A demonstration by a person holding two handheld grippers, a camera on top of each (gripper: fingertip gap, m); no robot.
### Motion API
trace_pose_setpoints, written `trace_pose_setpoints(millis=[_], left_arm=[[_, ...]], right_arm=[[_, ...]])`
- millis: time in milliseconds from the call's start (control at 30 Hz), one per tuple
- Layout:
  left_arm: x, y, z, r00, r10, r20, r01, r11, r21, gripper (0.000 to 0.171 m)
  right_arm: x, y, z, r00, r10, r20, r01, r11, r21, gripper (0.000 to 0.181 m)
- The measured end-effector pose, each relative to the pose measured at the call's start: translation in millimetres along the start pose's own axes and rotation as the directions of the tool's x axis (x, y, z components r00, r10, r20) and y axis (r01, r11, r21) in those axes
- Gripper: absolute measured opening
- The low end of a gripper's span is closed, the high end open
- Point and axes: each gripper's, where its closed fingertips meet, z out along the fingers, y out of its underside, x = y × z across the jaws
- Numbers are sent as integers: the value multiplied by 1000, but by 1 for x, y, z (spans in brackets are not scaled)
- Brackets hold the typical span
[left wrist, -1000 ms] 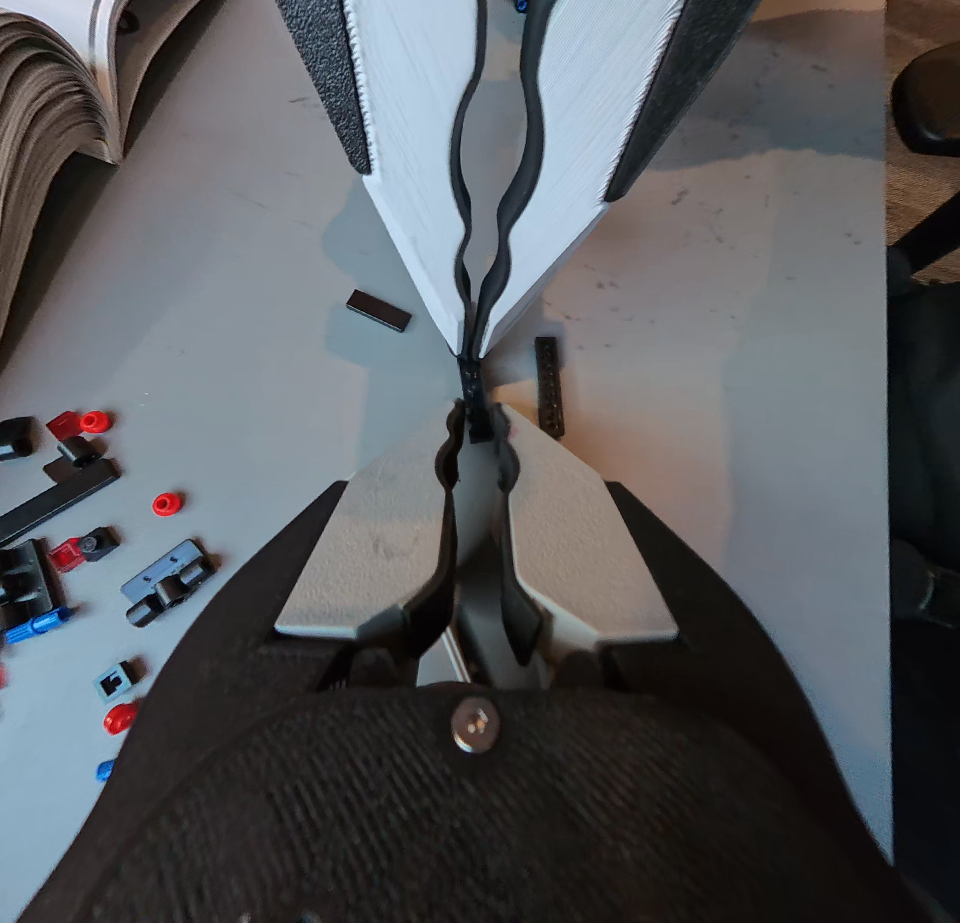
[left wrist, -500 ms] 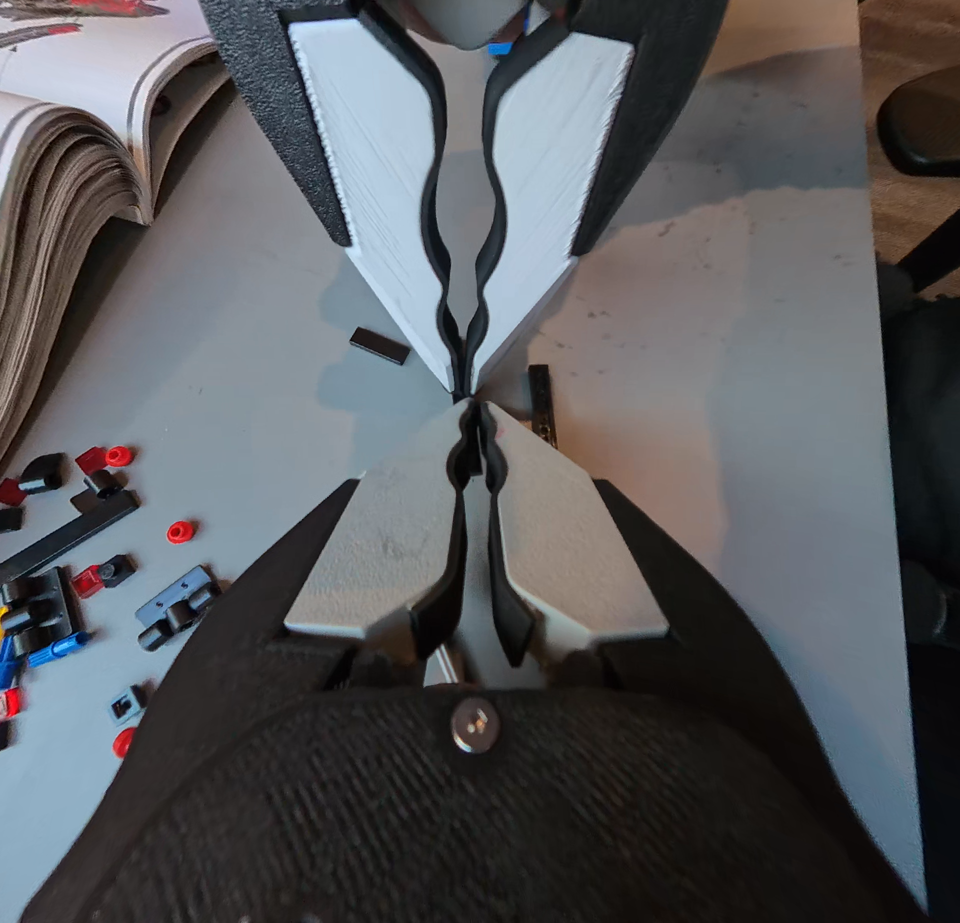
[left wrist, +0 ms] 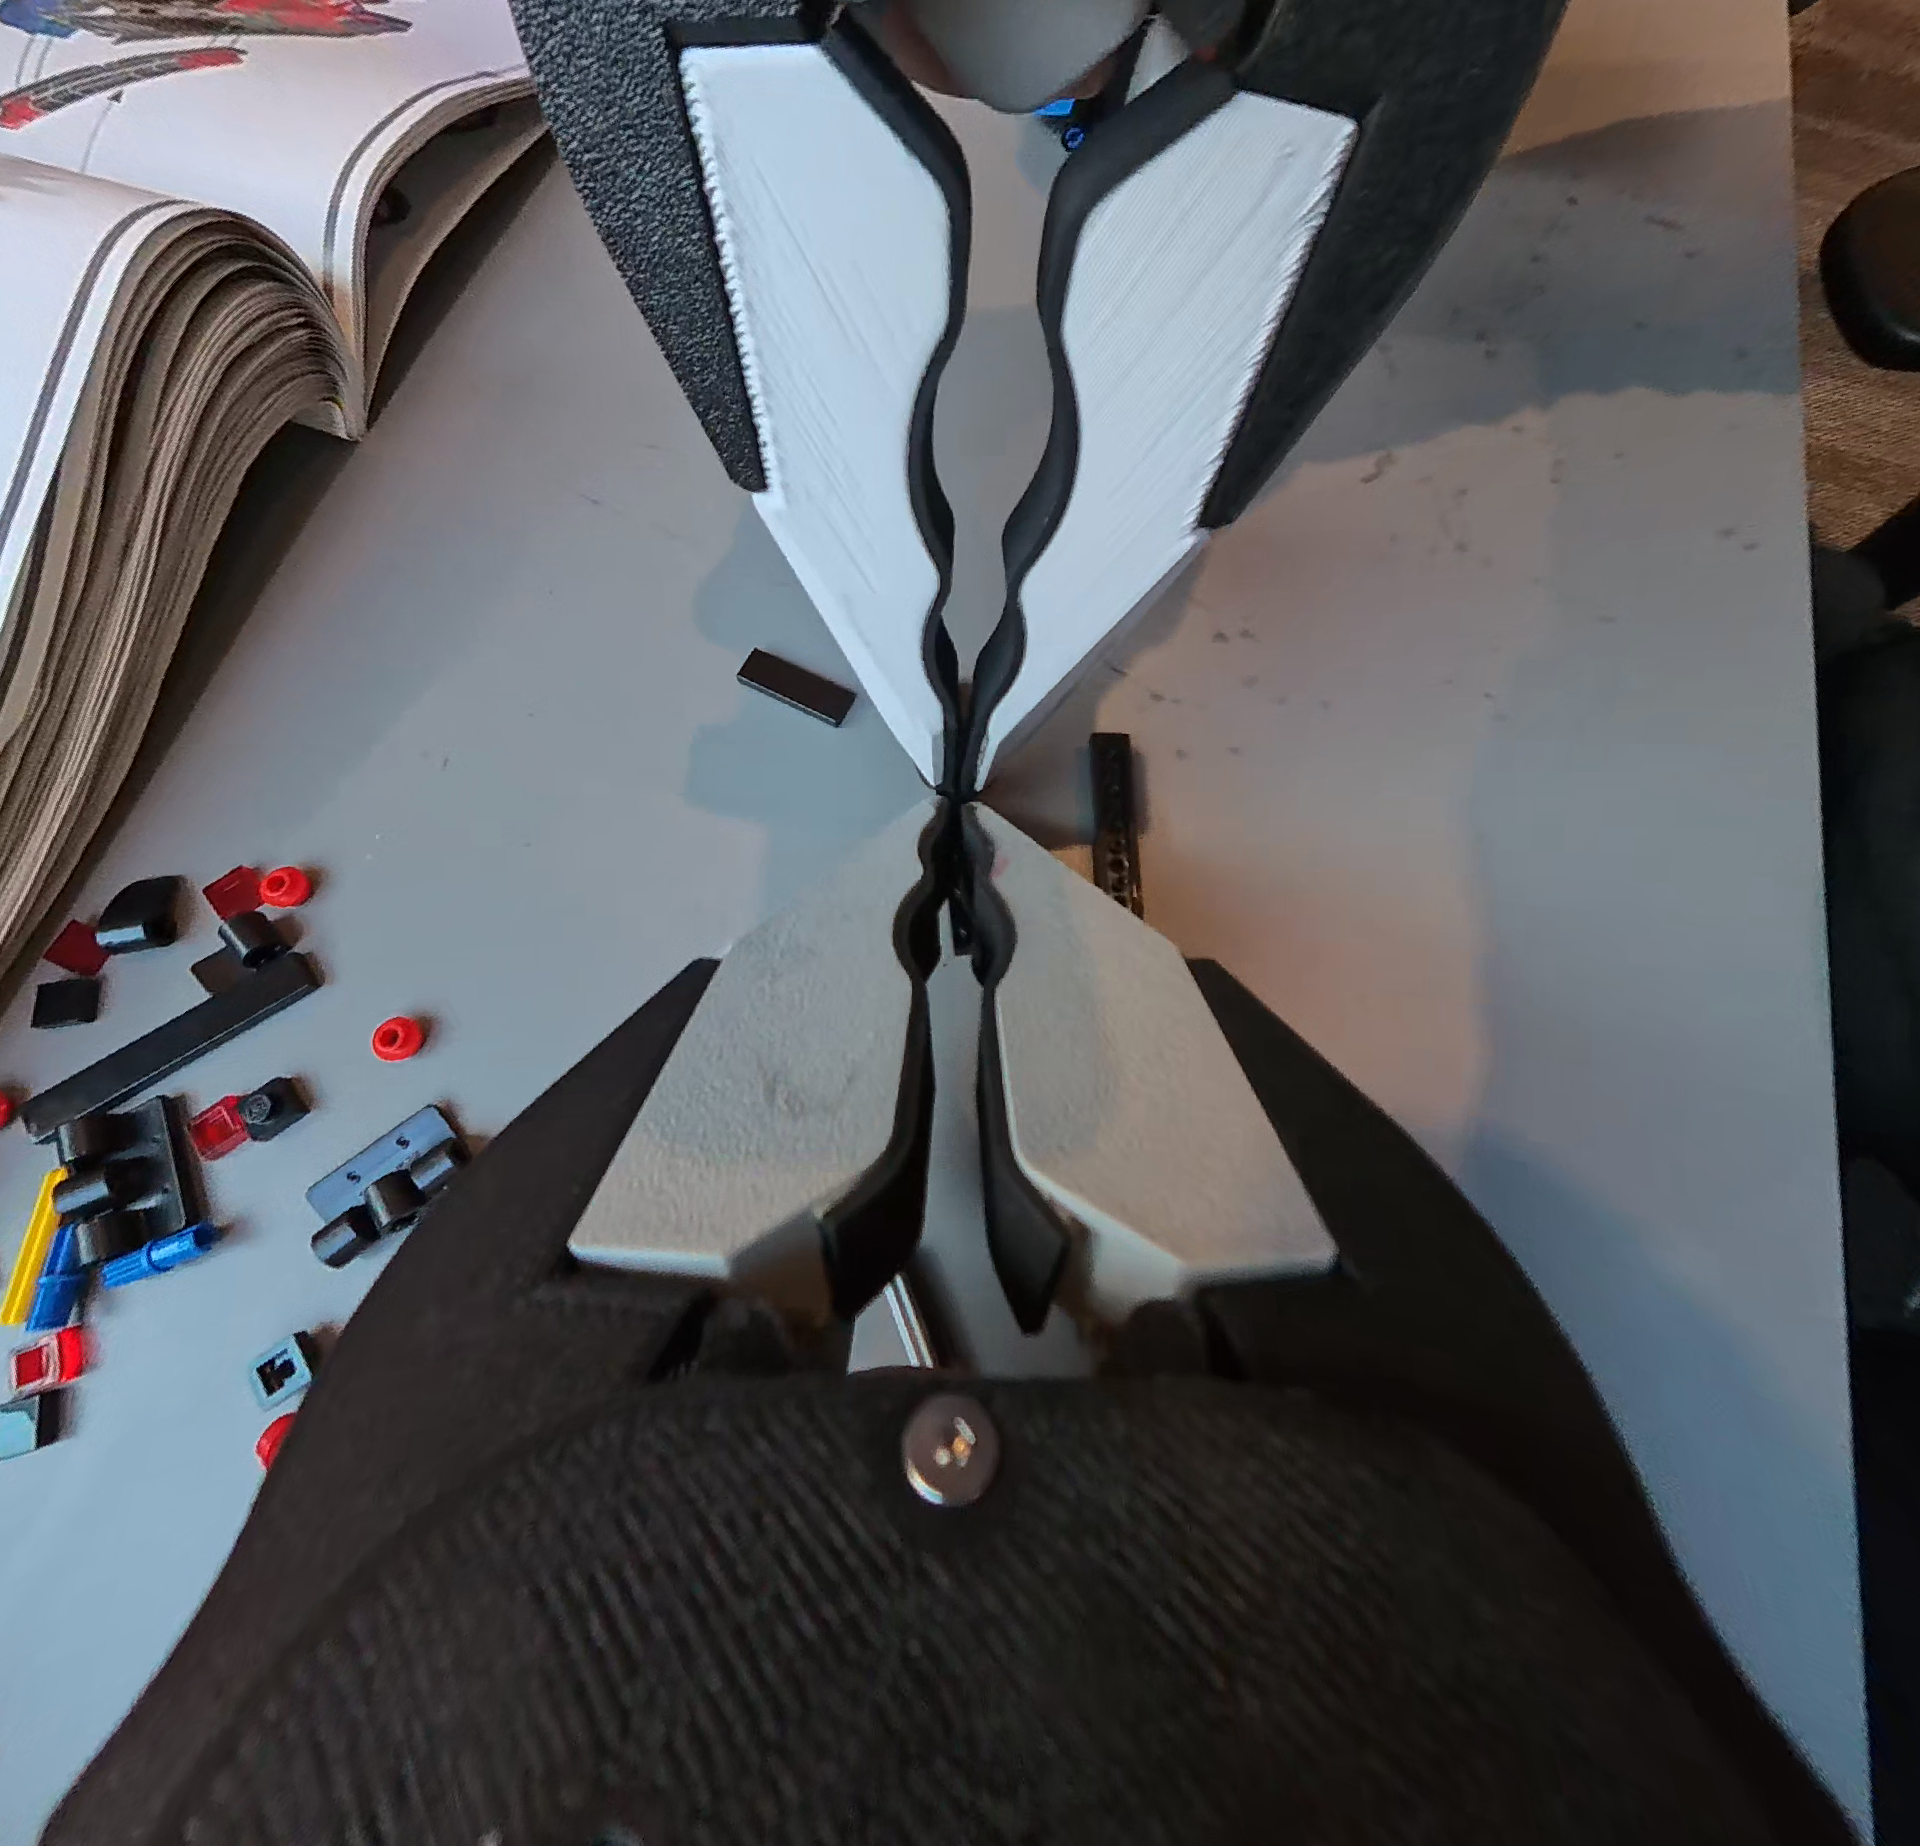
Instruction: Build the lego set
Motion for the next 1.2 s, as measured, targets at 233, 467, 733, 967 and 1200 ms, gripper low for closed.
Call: trace_pose_setpoints(millis=[233,467,733,967,1200], left_arm=[[3,0,1,1000,16,-1,-16,1000,1,0],[4,0,2,1000,23,15,-23,1000,0,0],[4,1,-2,999,9,-34,-9,1000,1,0],[-5,3,-1,1000,13,15,-13,1000,-14,0],[3,-5,-6,999,-8,-39,9,1000,19,31]], right_arm=[[0,-1,0,999,-24,-26,23,999,-29,1],[-1,-1,0,997,-54,-59,54,999,-2,0],[-1,-4,2,997,52,-56,-48,997,65,0],[-1,-5,2,993,89,-74,-81,991,107,0],[-1,-5,2,991,107,-81,-96,988,124,0]])
